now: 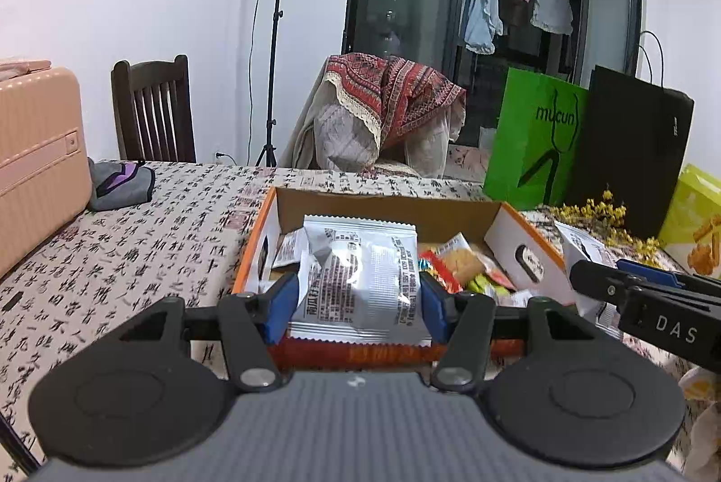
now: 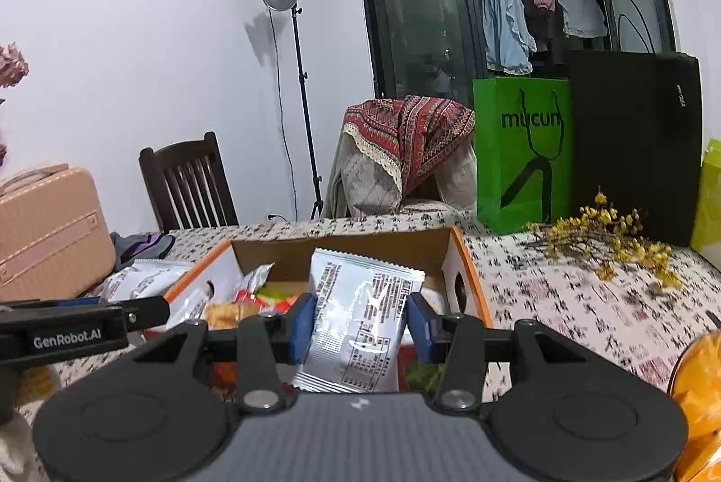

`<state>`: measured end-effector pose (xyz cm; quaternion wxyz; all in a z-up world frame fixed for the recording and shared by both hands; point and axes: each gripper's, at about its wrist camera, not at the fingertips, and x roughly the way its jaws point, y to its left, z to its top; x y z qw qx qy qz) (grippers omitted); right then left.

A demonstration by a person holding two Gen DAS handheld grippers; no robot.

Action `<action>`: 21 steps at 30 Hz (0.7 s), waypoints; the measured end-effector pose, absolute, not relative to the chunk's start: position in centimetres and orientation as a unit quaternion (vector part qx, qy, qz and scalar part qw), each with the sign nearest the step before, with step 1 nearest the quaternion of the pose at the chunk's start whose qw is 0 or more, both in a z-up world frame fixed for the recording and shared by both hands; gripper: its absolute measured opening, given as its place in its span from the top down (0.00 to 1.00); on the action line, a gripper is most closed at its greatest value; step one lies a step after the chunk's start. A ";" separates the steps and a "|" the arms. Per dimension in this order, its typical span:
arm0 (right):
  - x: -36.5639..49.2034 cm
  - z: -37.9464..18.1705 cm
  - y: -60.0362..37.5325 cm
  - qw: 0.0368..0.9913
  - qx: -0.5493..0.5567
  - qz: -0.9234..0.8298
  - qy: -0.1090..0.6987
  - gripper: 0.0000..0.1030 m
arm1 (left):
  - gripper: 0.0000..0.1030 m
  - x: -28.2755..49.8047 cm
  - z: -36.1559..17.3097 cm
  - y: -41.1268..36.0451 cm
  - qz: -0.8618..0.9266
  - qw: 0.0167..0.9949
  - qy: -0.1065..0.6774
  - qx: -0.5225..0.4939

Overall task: Organize snacks
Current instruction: 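Carry both held white packets over the orange box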

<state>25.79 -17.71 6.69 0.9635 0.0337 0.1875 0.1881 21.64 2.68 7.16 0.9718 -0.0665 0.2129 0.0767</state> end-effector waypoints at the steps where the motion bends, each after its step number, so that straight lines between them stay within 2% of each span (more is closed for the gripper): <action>1: 26.3 6.9 -17.5 0.964 0.033 0.188 0.187 0.58 | 0.44 22.1 7.3 2.8 0.077 0.972 0.212 -0.069; 12: 31.9 7.1 -15.4 0.963 0.031 0.183 0.196 0.58 | 0.44 27.2 7.7 3.9 0.083 0.970 0.214 -0.084; 21: 35.4 5.0 -14.6 0.962 0.027 0.185 0.200 0.58 | 0.44 30.7 6.0 4.6 0.096 0.969 0.213 -0.082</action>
